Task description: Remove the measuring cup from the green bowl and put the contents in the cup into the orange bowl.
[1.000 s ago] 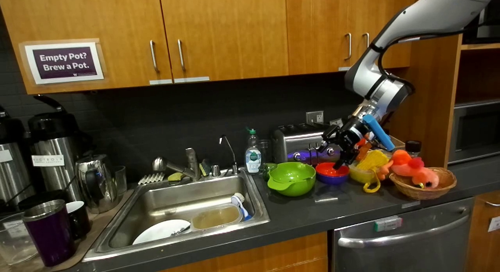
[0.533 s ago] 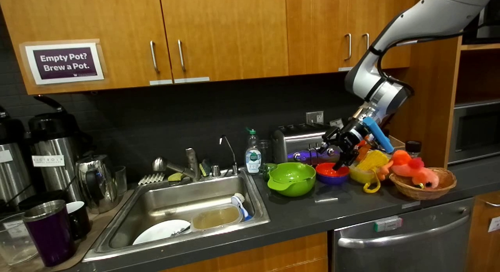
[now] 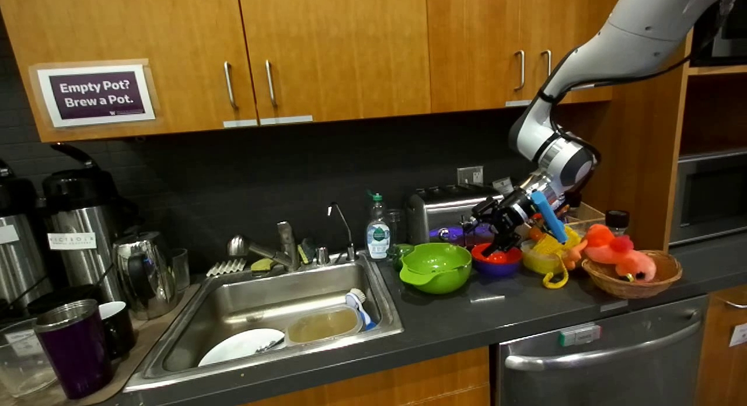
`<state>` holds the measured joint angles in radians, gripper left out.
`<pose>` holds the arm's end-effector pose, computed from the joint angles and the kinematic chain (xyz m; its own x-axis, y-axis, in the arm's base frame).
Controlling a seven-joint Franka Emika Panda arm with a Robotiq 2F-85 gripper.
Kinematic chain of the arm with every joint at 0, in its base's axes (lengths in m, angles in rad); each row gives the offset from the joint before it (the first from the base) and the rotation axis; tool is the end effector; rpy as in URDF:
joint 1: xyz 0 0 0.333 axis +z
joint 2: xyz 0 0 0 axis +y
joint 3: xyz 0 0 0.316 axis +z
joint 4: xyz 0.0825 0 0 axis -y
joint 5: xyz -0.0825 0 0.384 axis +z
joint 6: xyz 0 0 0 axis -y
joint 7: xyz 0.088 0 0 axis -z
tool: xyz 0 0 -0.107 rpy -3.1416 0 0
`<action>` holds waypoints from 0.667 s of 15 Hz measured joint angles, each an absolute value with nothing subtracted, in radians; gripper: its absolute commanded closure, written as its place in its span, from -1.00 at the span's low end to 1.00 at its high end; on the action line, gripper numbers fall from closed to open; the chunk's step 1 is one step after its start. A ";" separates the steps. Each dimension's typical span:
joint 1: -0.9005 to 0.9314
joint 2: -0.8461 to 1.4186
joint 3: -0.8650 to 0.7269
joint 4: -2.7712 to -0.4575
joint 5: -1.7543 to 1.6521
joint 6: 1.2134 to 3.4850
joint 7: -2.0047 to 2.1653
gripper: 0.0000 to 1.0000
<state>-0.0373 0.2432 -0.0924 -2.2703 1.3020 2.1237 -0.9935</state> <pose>0.5171 -0.0244 0.2441 0.9737 -0.1753 0.1458 0.0136 -0.5937 -0.8046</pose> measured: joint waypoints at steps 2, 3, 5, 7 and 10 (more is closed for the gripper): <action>-0.037 0.274 -0.085 -2.240 1.309 2.117 -1.000 -1.00; -0.037 0.285 -0.081 -2.227 1.309 2.113 -1.000 -1.00; -0.037 0.298 -0.078 -2.206 1.304 2.098 -0.997 -1.00; -0.038 0.300 -0.079 -2.193 1.287 2.080 -0.983 -1.00; -0.043 0.299 -0.079 -2.177 1.238 2.052 -0.940 -1.00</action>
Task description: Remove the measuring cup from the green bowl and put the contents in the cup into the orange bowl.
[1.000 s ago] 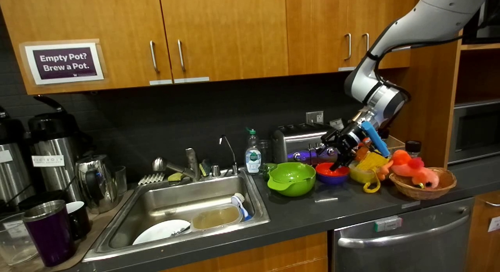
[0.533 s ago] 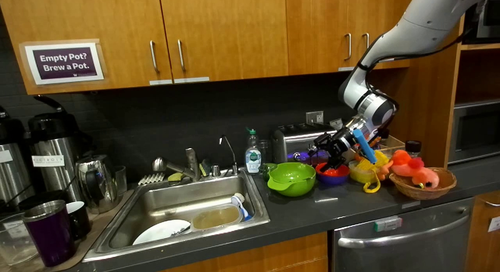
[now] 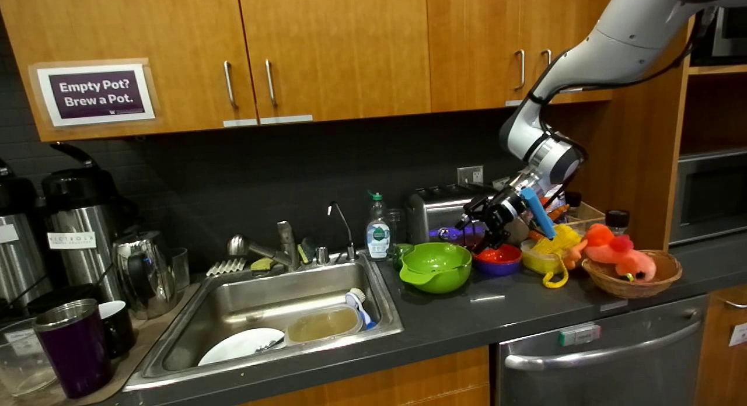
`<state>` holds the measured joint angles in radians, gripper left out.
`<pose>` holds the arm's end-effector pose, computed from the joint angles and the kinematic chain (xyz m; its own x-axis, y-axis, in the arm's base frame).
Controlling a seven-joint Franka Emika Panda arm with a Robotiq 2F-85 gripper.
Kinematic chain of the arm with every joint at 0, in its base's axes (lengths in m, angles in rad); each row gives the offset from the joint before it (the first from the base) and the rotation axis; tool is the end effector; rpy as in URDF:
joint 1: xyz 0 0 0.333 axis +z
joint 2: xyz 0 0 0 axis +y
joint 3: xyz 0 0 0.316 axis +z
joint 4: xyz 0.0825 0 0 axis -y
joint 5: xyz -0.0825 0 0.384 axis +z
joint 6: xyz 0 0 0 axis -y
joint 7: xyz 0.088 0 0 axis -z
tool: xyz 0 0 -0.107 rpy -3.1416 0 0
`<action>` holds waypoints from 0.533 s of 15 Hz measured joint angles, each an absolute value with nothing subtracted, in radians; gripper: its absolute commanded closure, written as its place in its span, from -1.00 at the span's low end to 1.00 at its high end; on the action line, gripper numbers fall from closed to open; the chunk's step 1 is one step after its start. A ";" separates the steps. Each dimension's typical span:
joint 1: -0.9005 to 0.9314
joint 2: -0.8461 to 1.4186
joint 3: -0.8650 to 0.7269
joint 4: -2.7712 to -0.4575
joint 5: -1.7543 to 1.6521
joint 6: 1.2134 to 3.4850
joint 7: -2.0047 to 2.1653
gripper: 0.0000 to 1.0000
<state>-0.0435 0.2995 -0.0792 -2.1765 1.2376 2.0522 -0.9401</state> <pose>0.5410 -0.0153 0.2476 0.9872 -0.1093 0.1160 0.0327 -0.5735 -0.8186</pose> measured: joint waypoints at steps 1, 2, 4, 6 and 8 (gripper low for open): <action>-0.046 0.300 -0.079 -2.173 1.224 2.042 -0.928 -1.00; -0.047 0.300 -0.079 -2.172 1.215 2.030 -0.918 -1.00; -0.049 0.301 -0.079 -2.172 1.202 2.001 -0.902 -1.00; -0.049 0.306 -0.077 -2.174 1.198 1.973 -0.890 -1.00; -0.049 0.315 -0.073 -2.177 1.194 1.951 -0.877 -1.00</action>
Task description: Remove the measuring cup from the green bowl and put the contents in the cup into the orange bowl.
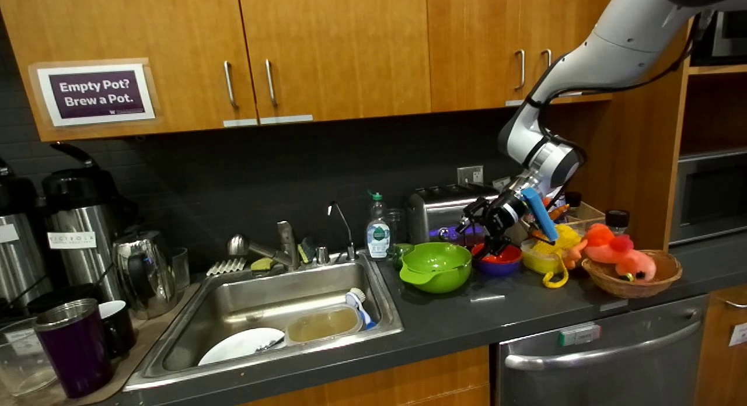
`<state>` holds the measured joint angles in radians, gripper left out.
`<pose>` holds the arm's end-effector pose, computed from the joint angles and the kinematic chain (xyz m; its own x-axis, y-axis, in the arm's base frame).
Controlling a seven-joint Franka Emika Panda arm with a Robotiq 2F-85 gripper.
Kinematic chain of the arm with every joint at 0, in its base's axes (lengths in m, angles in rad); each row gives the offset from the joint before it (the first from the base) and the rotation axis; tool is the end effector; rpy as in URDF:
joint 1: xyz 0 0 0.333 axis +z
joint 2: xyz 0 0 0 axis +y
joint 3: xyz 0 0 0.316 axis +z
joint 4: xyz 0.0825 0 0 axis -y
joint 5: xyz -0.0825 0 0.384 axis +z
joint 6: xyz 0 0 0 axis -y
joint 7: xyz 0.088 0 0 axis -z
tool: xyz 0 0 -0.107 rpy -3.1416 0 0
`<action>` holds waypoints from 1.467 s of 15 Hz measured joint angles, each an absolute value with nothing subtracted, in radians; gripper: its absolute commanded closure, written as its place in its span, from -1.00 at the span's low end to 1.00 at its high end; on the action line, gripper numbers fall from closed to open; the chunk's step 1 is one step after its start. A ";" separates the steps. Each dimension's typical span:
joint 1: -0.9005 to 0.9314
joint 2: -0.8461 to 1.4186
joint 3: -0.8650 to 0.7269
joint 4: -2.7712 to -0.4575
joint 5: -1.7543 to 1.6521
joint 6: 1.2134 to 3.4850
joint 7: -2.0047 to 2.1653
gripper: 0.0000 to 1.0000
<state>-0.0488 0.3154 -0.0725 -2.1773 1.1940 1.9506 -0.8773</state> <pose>0.5315 -0.0025 0.2392 0.9984 -0.0548 0.0112 -0.0191 -0.5210 -0.8534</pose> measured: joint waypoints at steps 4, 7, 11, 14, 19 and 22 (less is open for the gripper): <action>-0.049 0.323 -0.068 -2.178 1.197 1.941 -0.878 -1.00; -0.049 0.323 -0.068 -2.178 1.197 1.941 -0.878 -1.00; -0.049 0.323 -0.068 -2.178 1.197 1.941 -0.878 -1.00; -0.049 0.325 -0.068 -2.178 1.196 1.942 -0.878 -1.00; -0.049 0.335 -0.068 -2.194 1.195 1.942 -0.881 -1.00; -0.049 0.338 -0.068 -2.208 1.195 1.944 -0.886 -1.00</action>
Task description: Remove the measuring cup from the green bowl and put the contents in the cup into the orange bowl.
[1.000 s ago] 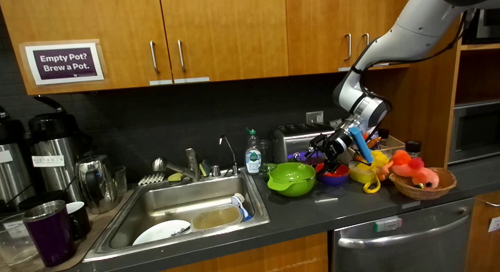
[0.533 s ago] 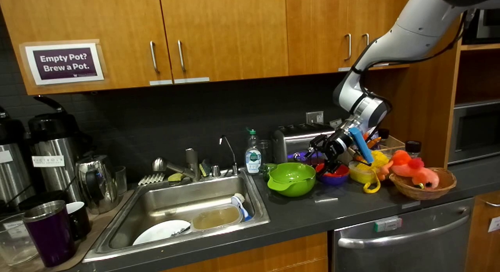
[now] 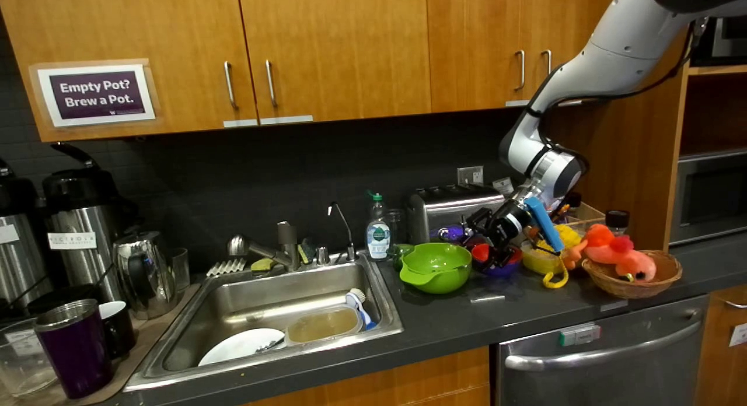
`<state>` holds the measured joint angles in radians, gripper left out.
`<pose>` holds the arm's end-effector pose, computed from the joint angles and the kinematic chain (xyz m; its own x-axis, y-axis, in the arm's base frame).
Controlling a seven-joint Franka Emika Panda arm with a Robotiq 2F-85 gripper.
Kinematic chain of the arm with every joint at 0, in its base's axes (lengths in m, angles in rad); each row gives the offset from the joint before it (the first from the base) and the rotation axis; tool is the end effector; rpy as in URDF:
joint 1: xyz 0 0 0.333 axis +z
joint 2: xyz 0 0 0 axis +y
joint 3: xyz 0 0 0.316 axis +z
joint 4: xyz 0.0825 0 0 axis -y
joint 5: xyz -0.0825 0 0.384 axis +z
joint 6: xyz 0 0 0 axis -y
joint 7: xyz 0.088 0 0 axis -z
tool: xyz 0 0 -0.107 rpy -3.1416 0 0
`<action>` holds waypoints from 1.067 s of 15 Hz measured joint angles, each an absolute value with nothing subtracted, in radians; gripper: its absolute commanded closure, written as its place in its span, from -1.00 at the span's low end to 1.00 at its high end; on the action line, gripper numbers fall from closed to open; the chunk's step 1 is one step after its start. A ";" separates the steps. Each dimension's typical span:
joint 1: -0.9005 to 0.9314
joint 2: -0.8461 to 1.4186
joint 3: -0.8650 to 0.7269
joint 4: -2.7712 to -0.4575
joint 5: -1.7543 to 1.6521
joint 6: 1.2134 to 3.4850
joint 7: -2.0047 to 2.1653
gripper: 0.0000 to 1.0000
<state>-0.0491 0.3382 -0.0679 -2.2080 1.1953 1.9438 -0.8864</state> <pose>0.5172 0.0019 0.2170 0.9984 -0.0440 -0.0366 -0.0540 -0.5111 -0.8578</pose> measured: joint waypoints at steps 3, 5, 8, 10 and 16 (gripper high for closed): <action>-0.049 0.338 -0.068 -2.218 1.199 1.944 -0.905 -1.00; -0.049 0.339 -0.068 -2.219 1.206 1.946 -0.922 -1.00; -0.049 0.343 -0.068 -2.220 1.241 1.951 -0.960 -1.00; -0.049 0.352 -0.068 -2.220 1.272 1.956 -0.995 -1.00; -0.049 0.389 -0.067 -2.212 1.320 1.957 -1.063 -1.00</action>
